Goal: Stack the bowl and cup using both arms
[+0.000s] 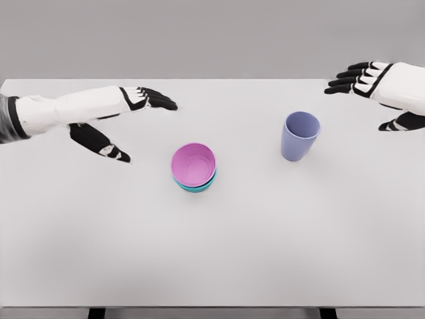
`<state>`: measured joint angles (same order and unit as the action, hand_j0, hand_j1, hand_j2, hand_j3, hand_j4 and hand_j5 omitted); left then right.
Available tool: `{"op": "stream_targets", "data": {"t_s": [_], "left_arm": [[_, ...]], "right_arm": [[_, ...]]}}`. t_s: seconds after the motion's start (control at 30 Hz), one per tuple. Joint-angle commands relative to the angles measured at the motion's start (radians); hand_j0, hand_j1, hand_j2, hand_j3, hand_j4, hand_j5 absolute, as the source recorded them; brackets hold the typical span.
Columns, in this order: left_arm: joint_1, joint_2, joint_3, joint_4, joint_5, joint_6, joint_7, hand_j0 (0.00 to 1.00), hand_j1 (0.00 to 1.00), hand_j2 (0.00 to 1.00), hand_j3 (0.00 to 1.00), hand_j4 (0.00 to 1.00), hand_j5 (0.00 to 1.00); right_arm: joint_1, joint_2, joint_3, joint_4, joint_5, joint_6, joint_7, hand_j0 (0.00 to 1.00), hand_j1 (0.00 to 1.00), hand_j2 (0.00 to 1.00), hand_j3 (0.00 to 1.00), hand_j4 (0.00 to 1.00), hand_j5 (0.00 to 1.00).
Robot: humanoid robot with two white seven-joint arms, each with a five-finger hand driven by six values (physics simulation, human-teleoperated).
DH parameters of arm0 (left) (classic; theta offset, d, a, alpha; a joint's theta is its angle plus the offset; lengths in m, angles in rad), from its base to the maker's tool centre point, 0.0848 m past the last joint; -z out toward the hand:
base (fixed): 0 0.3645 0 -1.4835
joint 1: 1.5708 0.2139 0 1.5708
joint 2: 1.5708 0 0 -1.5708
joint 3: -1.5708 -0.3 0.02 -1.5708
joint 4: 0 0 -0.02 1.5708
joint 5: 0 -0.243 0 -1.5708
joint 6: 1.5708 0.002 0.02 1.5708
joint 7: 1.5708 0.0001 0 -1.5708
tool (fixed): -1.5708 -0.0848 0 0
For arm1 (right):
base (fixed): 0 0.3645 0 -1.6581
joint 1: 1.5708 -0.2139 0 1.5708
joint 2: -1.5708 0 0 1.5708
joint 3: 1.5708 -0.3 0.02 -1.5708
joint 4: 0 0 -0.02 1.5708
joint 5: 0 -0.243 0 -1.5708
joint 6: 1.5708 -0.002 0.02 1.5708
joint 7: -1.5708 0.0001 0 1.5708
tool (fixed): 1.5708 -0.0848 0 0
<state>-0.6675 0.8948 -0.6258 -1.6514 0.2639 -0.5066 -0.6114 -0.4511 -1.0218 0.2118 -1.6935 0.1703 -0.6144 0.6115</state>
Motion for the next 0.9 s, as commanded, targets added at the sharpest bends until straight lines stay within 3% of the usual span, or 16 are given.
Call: {"op": "stream_targets", "data": {"t_s": [0.0, 0.07, 0.17, 0.2, 0.27, 0.33, 0.37, 0.43, 0.53, 0.73, 0.87], "left_arm": [[0.006, 0.05, 0.035, 0.081, 0.196, -0.001, 0.001, 1.0, 1.0, 1.0, 1.0, 1.0, 1.0], [0.048, 0.055, 0.049, 0.128, 0.199, -0.003, 0.001, 1.0, 1.0, 1.0, 1.0, 1.0, 1.0], [0.137, 0.047, 0.159, 0.139, 0.198, 0.002, 0.001, 1.0, 1.0, 1.0, 1.0, 1.0, 1.0], [0.18, 0.041, 0.213, 0.147, 0.196, 0.002, 0.001, 1.0, 1.0, 1.0, 1.0, 1.0, 1.0], [0.229, 0.024, 0.262, 0.145, 0.195, -0.001, 0.001, 1.0, 1.0, 1.0, 1.0, 1.0, 1.0], [0.233, 0.019, 0.264, 0.145, 0.192, -0.001, 0.001, 1.0, 1.0, 1.0, 1.0, 1.0, 1.0], [0.233, 0.019, 0.264, 0.147, 0.192, 0.0, 0.001, 1.0, 1.0, 1.0, 1.0, 1.0, 1.0], [0.235, 0.021, 0.264, 0.148, 0.187, 0.0, 0.001, 1.0, 1.0, 1.0, 1.0, 1.0, 1.0], [0.241, 0.019, 0.264, 0.159, 0.186, 0.002, 0.001, 1.0, 1.0, 1.0, 1.0, 1.0, 1.0], [0.243, 0.018, 0.264, 0.173, 0.186, 0.0, 0.001, 1.0, 1.0, 1.0, 1.0, 1.0, 1.0], [0.243, 0.006, 0.264, 0.174, 0.184, 0.0, 0.001, 1.0, 1.0, 1.0, 1.0, 1.0, 1.0]], "right_arm": [[0.005, -0.018, -0.038, 0.0, -0.006, 0.004, -0.001, 1.0, 1.0, 1.0, 1.0, 1.0, 1.0], [0.032, -0.026, -0.092, -0.037, -0.008, 0.004, -0.001, 1.0, 1.0, 1.0, 1.0, 1.0, 1.0], [0.031, -0.05, -0.103, -0.038, -0.017, 0.004, -0.001, 1.0, 1.0, 1.0, 1.0, 1.0, 1.0], [0.014, -0.041, -0.104, -0.035, -0.014, 0.004, -0.001, 1.0, 1.0, 1.0, 1.0, 1.0, 1.0], [-0.052, -0.103, -0.058, -0.008, 0.001, 0.004, -0.001, 1.0, 1.0, 1.0, 1.0, 1.0, 1.0], [-0.067, -0.106, -0.017, -0.011, 0.024, 0.004, -0.001, 1.0, 1.0, 1.0, 1.0, 1.0, 1.0], [-0.095, -0.072, 0.018, -0.003, 0.099, 0.004, -0.001, 1.0, 1.0, 1.0, 1.0, 1.0, 1.0], [-0.195, 0.049, 0.138, 0.078, 0.179, 0.004, -0.001, 1.0, 1.0, 1.0, 1.0, 1.0, 1.0], [-0.307, 0.104, 0.29, 0.17, 0.179, 0.004, -0.001, 1.0, 1.0, 1.0, 1.0, 1.0, 1.0], [-0.388, 0.157, 0.448, 0.213, 0.186, 0.004, -0.001, 1.0, 1.0, 1.0, 1.0, 1.0, 1.0], [-0.399, 0.184, 0.482, 0.239, 0.213, 0.004, -0.001, 1.0, 1.0, 1.0, 1.0, 1.0, 1.0]]}}
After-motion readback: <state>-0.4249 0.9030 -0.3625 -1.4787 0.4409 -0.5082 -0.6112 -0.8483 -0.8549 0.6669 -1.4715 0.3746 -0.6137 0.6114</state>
